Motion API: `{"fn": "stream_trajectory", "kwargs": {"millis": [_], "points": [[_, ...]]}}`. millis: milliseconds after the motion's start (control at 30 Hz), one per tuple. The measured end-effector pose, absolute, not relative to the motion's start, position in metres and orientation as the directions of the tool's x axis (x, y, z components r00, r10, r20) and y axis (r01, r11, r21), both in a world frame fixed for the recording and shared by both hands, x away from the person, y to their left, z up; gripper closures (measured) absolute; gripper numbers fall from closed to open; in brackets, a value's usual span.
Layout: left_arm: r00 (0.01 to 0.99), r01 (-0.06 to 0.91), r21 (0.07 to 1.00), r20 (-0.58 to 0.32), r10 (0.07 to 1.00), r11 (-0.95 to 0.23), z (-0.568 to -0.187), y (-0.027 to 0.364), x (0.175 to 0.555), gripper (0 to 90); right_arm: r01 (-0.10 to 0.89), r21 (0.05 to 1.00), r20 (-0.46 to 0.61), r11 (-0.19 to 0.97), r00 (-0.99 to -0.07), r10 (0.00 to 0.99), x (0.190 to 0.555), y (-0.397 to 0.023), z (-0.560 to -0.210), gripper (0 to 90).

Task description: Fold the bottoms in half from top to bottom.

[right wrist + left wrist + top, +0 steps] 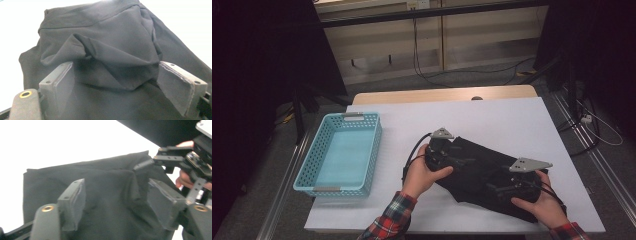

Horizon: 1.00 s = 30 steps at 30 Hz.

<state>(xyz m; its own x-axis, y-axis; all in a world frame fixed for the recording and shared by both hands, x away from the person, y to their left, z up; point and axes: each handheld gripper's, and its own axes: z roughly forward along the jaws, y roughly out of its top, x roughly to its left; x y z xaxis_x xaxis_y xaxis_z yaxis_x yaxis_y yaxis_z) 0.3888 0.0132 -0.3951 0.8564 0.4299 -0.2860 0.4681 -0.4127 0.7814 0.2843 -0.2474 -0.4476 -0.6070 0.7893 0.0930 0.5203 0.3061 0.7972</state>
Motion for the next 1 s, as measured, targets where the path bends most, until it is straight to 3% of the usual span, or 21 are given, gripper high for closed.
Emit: {"fn": "stream_trajectory", "kwargs": {"millis": [167, 467, 633, 867, 1000], "points": [[0.839, 0.482, 0.772, -0.27, 0.473, -0.414, -0.397, 0.026, 0.391, 24.7, 0.503, 0.803, 0.083, 0.32, -0.626, 0.776, 0.283, -0.243, -0.443, 21.1], [0.81, 0.507, 0.752, -0.248, 0.531, -0.422, -0.401, 0.042, 0.395, 21.5, 0.483, 0.791, 0.095, 0.375, -0.703, 0.705, 0.274, -0.23, -0.441, 43.3], [0.798, 0.517, 0.744, -0.241, 0.552, -0.423, -0.404, 0.048, 0.397, 21.3, 0.471, 0.797, 0.101, 0.378, -0.721, 0.685, 0.271, -0.223, -0.439, 46.4], [0.795, 0.519, 0.744, -0.24, 0.558, -0.42, -0.401, 0.053, 0.396, 21.1, 0.491, 0.792, 0.124, 0.363, -0.712, 0.691, 0.265, -0.229, -0.433, 82.3], [0.791, 0.52, 0.748, -0.24, 0.562, -0.412, -0.4, 0.053, 0.396, 20.9, 0.496, 0.782, 0.12, 0.378, -0.715, 0.689, 0.256, -0.237, -0.434, 82.0]]}}
